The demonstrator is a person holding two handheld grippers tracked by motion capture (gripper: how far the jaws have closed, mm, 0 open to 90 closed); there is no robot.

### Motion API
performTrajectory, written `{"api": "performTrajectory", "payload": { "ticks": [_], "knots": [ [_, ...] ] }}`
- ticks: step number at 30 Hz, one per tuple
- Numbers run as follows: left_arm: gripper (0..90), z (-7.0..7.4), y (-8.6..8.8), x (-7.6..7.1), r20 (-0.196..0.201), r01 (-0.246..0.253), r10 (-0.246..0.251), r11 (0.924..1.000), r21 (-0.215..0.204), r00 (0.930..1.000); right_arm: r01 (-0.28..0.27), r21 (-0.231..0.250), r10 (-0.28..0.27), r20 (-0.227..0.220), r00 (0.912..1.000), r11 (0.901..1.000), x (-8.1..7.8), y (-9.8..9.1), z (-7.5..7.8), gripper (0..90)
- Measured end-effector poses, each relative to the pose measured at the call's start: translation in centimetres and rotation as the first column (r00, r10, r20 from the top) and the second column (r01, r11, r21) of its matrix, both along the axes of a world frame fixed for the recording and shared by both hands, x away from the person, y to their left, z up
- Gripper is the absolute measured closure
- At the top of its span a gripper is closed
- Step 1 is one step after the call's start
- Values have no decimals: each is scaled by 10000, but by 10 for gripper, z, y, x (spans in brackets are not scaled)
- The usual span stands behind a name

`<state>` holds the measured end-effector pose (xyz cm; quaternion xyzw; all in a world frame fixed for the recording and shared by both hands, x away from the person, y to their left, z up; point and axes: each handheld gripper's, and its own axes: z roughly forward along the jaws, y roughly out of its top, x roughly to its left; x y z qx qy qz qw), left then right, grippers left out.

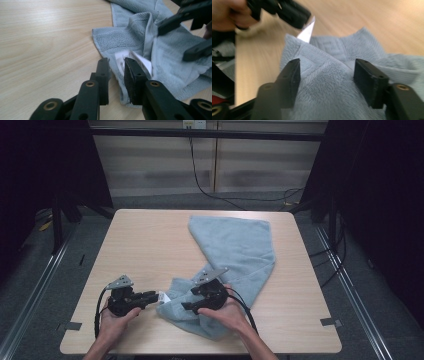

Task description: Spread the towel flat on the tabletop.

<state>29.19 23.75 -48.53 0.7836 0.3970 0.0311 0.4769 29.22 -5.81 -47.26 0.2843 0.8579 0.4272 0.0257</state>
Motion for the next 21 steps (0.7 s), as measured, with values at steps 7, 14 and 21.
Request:
{"api": "performTrajectory", "payload": {
  "ticks": [7,14,21],
  "knots": [
    [702,1,5,2,-17,-290,289,9995,-137,9996,173,-836,-164,113,9998,9963,-4,3,-16,712],
    [703,1,1,1,-74,-199,197,9994,-267,9998,679,712,-703,328,9970,9952,-12,-20,6,833],
    [679,2,-18,3,-87,223,-224,9995,-220,9997,1745,1422,-1906,1087,9756,9743,-17,-72,46,834]
  ]
}}
